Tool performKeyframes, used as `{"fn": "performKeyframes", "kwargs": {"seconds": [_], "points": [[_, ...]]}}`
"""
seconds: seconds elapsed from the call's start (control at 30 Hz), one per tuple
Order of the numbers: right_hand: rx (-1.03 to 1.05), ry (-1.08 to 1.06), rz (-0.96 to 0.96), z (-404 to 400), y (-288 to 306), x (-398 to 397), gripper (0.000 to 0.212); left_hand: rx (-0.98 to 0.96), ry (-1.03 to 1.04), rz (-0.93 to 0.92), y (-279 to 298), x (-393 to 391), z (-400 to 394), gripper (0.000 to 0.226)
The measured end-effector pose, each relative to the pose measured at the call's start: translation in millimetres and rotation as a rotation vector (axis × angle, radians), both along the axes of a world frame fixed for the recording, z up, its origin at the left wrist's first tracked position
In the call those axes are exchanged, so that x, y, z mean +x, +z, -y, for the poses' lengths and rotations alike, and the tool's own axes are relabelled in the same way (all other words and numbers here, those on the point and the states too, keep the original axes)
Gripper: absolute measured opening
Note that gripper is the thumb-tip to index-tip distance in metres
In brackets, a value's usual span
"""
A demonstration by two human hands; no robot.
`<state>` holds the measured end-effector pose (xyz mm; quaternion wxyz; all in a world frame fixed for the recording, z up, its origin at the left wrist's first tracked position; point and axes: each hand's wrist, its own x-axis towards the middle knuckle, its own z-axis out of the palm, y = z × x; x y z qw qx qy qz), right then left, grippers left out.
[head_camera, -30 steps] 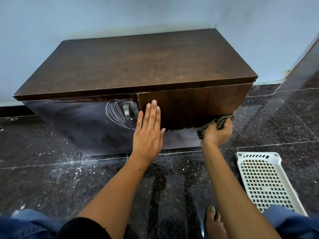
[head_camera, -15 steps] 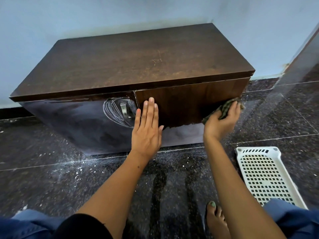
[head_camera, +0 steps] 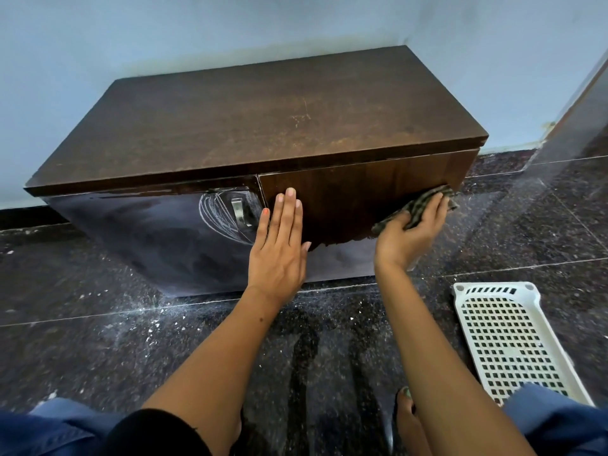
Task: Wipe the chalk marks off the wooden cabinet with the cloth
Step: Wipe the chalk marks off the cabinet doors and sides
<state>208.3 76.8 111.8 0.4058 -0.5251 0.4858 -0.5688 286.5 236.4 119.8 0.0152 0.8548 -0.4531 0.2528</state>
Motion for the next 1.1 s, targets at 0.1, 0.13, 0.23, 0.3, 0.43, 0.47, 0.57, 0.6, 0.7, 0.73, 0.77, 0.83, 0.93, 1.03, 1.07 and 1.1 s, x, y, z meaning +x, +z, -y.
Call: {"fn": "performKeyframes", "kwargs": {"seconds": [0.1,0.13,0.23,0.3,0.43,0.47,0.57,0.6,0.7,0.73,0.77,0.83,0.93,1.03,1.07,1.1], "points": [[0.103,-0.025,-0.004,12,-6,-2,0.06,0.012,-0.012,0.018,1,3,-3,0.063],[0.18,-0.037,-0.025,20,-8,-7,0.059,0.016,-0.017,0.022,1,4,-3,0.063],[0.319,-0.036,-0.028,35,-9,-15,0.056,0.018,-0.018,0.035,0,4,-4,0.063],[0.209,-0.037,-0.027,26,-1,-9,0.057,0.014,-0.014,0.031,1,3,-3,0.063],[0.048,-0.015,-0.016,4,-2,2,0.058,0.016,-0.017,0.025,1,3,-4,0.063],[0.111,-0.025,-0.02,9,-8,1,0.059,0.018,-0.021,0.028,1,3,-4,0.063],[0.428,-0.009,-0.015,30,-23,-15,0.058,0.018,-0.029,0.035,0,4,-4,0.064],[0.454,0.002,-0.022,33,-25,-18,0.058,0.016,-0.028,0.037,0,4,-3,0.064],[0.214,0.004,-0.069,22,-12,-11,0.059,0.01,-0.031,0.023,-2,5,-2,0.064],[0.115,0.01,-0.077,15,-8,-5,0.059,0.009,-0.035,0.026,-2,6,-2,0.063],[0.054,0.015,-0.072,8,-6,0,0.059,0.009,-0.042,0.029,-2,7,-3,0.063],[0.039,0.028,-0.059,1,-9,5,0.06,0.019,-0.053,0.04,-2,9,-4,0.063],[0.213,0.032,-0.113,9,-23,-4,0.06,0.028,-0.053,0.061,-2,10,-6,0.063],[0.32,0.039,-0.124,16,-30,-10,0.057,0.025,-0.064,0.058,-2,10,-6,0.063],[0.293,0.041,-0.121,12,-27,-7,0.057,0.025,-0.062,0.056,-3,10,-6,0.063],[0.244,0.045,-0.114,6,-24,-3,0.057,0.023,-0.057,0.054,-3,9,-5,0.063]]}}
